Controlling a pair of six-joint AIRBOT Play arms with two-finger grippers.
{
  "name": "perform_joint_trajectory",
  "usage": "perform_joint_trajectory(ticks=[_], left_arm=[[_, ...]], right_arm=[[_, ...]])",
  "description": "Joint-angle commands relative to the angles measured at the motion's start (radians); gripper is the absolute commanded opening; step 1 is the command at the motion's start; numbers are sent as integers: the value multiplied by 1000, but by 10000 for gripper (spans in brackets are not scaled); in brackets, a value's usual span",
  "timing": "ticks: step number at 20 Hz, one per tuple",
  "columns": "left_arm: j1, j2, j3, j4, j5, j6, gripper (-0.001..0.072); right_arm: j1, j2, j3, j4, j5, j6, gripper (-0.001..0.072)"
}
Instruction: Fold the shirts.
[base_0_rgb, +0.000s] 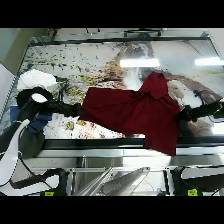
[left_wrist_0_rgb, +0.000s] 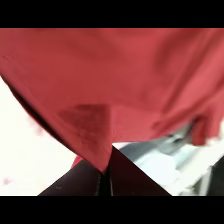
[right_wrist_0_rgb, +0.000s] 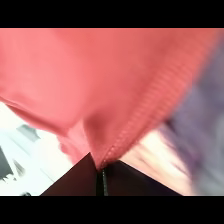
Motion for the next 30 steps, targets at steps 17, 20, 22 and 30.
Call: perform_joint_trajectory(ticks=[17, 20, 22, 30], left_arm=[[949, 435, 632, -1097, -487, 129, 22], [743, 388, 461, -827, -471, 138, 22], [576, 307, 358, -664, -419, 158, 22], [214, -327, 359, -394, -185, 238, 13]], right_arm=[[2, 934, 545, 337, -533, -103, 20], [22, 754, 500, 453, -339, -101, 19], [79, 629, 445, 418, -291, -92, 19], [190, 119, 185, 355, -407, -145, 19]])
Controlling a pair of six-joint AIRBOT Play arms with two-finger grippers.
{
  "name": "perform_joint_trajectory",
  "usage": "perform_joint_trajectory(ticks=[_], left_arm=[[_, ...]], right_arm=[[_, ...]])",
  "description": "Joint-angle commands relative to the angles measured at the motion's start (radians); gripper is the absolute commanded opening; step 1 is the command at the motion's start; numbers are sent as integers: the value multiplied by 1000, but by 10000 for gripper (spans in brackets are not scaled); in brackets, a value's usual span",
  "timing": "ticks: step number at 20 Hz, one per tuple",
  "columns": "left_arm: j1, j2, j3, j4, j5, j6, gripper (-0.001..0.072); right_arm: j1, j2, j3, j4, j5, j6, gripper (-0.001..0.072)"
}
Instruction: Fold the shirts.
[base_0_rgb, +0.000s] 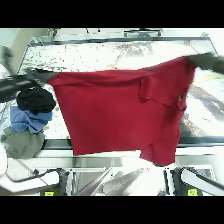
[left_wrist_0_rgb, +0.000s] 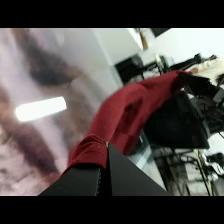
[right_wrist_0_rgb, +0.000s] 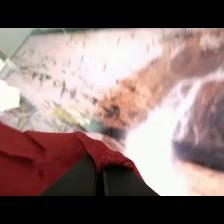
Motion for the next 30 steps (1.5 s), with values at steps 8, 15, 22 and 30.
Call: perform_joint_trajectory(ticks=[8, 15, 22, 30], left_arm=[[-158, -655, 454, 216, 160, -122, 13], [-148, -764, 734, 243, 225, -160, 14], [-171, -764, 747, 443, 204, -175, 14], [-227, -764, 747, 598, 217, -150, 14]], right_arm=[[59, -566, -5, 87, -276, -84, 18], [59, -699, 295, 125, -280, -61, 18], [51, -739, 340, -81, -275, 18, 18], [49, -787, 340, -175, -271, 41, 20]])
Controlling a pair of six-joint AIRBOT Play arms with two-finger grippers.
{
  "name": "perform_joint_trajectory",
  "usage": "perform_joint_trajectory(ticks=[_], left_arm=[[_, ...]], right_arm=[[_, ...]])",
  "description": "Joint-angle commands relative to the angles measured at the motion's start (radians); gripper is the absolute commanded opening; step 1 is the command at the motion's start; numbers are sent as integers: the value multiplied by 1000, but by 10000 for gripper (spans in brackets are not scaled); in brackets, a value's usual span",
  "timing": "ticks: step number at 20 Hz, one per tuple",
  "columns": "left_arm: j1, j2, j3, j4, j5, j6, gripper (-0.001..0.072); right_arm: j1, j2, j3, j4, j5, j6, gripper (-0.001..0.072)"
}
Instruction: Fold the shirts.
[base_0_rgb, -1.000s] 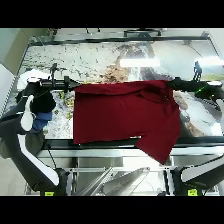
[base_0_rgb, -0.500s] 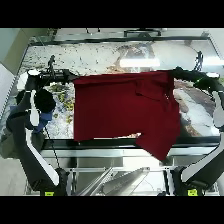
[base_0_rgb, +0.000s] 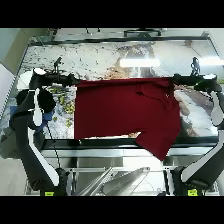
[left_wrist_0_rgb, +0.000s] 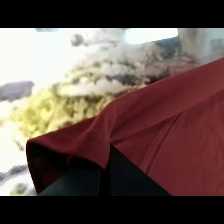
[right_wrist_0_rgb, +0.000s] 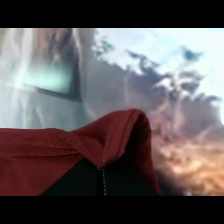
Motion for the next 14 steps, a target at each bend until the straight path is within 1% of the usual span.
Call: perform_joint_trajectory(ticks=[1, 4, 9, 10, 11, 12, 13, 14], left_arm=[[-21, -1, 1, 85, 7, 6, 13], [-23, -1, 1, 82, 11, 6, 14], [-51, -1, 1, 85, 60, 15, 14], [-50, 0, 2, 84, 60, 14, 16], [-50, 0, 2, 84, 55, 10, 25], [-50, 3, 2, 85, 47, -4, 267], [-43, 9, 2, 86, 36, -16, 326], [-35, 19, 2, 94, 21, -34, 327]], right_arm=[[0, -19, 2, -26, 2, 8, 20], [-1, -16, 6, -23, 1, 8, 20], [9, -16, 6, -23, -2, 5, 21], [9, -16, 6, -23, -1, 5, 40], [11, -16, 6, -23, 3, 10, 214], [11, -13, 6, -24, 8, 26, 304], [8, -6, 6, -29, 14, 35, 305], [4, 5, 6, -32, 27, 35, 305]])
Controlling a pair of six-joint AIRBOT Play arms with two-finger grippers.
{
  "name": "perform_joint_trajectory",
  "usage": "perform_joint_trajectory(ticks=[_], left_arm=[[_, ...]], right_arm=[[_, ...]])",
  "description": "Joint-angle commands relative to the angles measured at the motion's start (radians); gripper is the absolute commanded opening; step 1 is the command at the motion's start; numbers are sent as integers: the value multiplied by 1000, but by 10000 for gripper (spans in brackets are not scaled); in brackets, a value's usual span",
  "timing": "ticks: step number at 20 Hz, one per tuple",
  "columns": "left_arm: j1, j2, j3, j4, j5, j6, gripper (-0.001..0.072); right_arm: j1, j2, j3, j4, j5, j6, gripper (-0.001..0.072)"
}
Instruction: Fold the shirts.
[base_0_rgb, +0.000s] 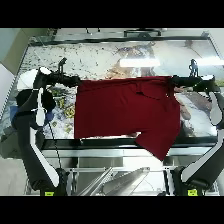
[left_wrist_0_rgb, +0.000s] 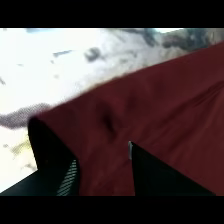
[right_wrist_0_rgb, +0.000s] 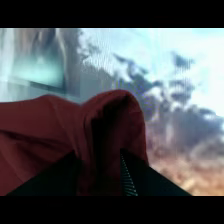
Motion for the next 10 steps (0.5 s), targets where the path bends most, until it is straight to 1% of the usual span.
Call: perform_joint_trajectory(ticks=[1, 2, 4, 5, 6, 8, 10], left_arm=[[19, 27, 2, 27, -46, -50, 327], [34, 47, 1, 50, -71, -69, 326], [71, 101, 1, 140, -135, -130, 326], [92, 135, 1, 203, -168, -166, 326], [109, 169, 1, 251, -205, -196, 326], [137, 237, 1, 323, -290, -258, 326], [150, 305, -36, 329, -370, -288, 326]], right_arm=[[-11, 31, 1, -11, 43, 17, 305], [-23, 53, 1, -32, 56, 33, 305], [-54, 122, 1, -156, 85, 113, 308], [-73, 161, 1, -220, 108, 161, 362], [-99, 209, 1, -271, 148, 203, 469], [-146, 284, -1, -295, 239, 233, 465], [-193, 346, -13, -295, 361, 261, 460]])
